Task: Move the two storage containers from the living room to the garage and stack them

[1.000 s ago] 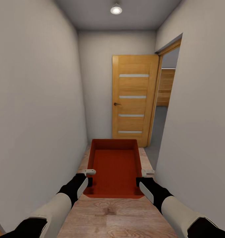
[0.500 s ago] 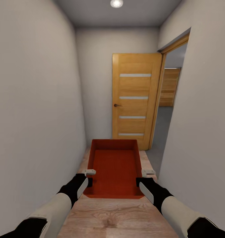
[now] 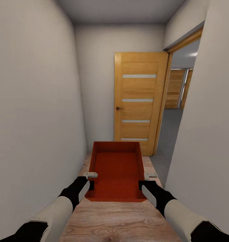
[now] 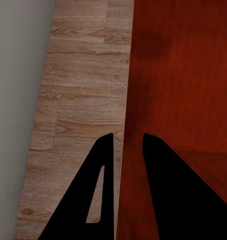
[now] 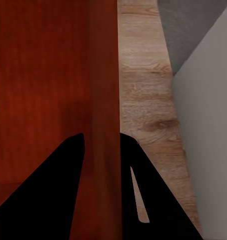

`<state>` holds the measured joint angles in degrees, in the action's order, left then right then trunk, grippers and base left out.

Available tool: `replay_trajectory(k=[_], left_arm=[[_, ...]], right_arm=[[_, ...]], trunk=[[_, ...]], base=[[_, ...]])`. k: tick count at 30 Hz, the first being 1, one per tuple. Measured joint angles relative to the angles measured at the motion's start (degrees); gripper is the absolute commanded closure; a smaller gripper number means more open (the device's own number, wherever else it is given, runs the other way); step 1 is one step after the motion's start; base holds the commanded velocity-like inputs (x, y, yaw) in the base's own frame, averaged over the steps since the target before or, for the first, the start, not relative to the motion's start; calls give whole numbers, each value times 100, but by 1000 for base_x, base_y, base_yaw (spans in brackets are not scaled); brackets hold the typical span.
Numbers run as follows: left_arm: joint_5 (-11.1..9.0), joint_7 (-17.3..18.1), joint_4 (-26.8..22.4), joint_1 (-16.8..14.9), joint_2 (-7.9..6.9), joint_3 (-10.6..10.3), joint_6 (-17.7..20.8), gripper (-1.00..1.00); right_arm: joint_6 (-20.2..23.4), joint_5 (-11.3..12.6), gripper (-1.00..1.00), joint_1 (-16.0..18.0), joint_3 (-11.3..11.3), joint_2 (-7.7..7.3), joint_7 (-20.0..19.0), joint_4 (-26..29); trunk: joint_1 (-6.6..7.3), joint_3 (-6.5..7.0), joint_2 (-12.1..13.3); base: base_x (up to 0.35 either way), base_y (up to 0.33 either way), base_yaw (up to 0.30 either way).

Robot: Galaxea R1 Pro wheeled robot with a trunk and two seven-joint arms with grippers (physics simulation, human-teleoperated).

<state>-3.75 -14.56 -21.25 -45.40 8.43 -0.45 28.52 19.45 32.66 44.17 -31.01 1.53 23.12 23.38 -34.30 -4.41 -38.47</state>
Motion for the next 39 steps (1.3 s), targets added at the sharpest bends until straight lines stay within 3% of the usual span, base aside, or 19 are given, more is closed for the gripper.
replay_trajectory(k=[39], left_arm=[[1,0,-11,2,0,0,1,100]], right_arm=[[-3,-2,100,0,2,-2,0,9]], trunk=[[0,0,0]], base=[[322,0,0]])
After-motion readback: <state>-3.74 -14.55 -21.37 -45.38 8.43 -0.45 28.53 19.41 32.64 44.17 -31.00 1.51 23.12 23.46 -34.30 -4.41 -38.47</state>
